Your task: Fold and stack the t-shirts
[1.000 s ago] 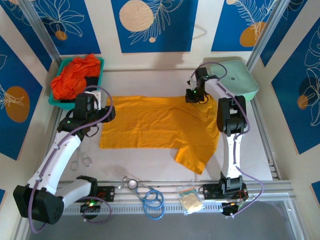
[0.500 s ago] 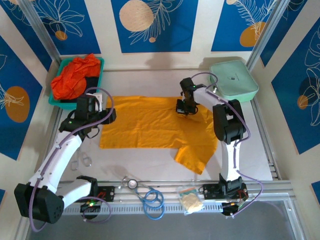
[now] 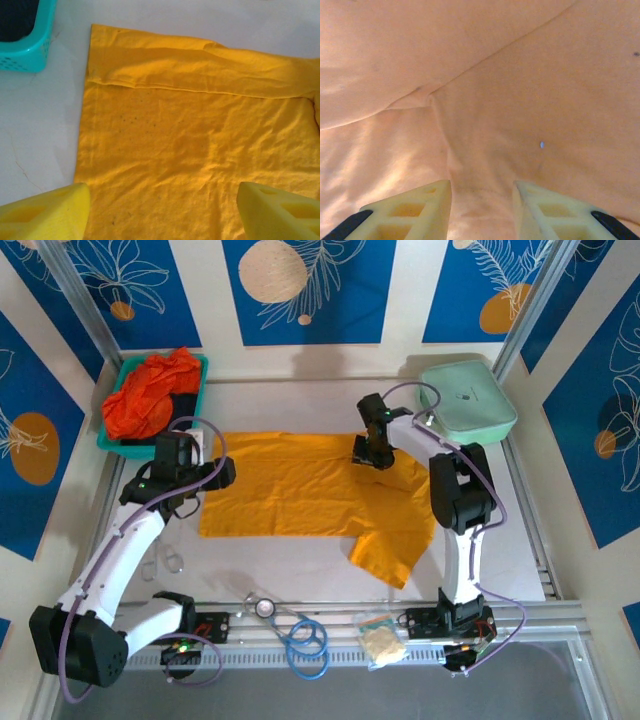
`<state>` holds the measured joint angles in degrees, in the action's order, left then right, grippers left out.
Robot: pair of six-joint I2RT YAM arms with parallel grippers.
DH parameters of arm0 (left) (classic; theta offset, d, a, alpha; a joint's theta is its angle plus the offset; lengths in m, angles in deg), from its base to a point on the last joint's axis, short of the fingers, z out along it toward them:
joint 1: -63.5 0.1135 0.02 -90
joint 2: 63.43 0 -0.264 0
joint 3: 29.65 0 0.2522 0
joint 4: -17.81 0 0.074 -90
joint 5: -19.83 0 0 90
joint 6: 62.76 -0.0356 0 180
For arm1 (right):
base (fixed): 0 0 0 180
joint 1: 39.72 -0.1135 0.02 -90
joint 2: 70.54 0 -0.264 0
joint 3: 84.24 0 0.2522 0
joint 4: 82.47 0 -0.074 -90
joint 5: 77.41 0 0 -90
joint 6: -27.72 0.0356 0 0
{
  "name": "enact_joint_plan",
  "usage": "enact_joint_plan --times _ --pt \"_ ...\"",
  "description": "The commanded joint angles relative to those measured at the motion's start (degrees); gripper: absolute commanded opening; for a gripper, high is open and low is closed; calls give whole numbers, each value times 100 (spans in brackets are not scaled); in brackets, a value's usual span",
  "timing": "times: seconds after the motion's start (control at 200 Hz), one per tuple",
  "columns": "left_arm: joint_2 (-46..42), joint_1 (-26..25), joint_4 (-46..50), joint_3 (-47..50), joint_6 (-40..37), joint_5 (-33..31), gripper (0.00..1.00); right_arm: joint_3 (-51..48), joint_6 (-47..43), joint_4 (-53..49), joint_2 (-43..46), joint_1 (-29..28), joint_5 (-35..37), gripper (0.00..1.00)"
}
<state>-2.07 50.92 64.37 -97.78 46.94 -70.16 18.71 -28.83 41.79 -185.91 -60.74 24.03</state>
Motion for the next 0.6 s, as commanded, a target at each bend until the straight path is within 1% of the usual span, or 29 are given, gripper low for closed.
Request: enact_joint_plan --times 0.0,0.07,0.135,0.16,0.2,0.26,0.3,0.39,0.475,0.595 --pt "32 -43 528 -69 560 8 82 -85 -309 -150 675 48 3 37" --pt "51 -47 860 -16 798 -30 89 -280 -603 -56 1075 135 -103 38" --pt "54 -43 1110 76 944 -79 89 -512 -851 49 1476 231 -230 41" --pt "60 -36 1200 110 994 -142 86 -605 -930 92 1628 271 -277 42" --pt "75 -31 1361 159 1104 -283 77 -769 -1049 148 1862 358 -395 42" --pt "127 -10 1542 231 1282 -501 70 -961 -1210 205 2165 487 -608 43" --pt "189 7 1647 270 1433 -628 61 -1067 -1303 214 2327 567 -725 43" --pt "347 129 1720 360 1803 -682 52 -1263 -1452 184 2570 712 -972 43" --pt "590 299 1822 365 2099 -677 47 -1444 -1493 171 2704 808 -1114 43" --pt "813 493 1664 513 2369 -531 50 -1715 -1509 299 2833 888 -1296 43"
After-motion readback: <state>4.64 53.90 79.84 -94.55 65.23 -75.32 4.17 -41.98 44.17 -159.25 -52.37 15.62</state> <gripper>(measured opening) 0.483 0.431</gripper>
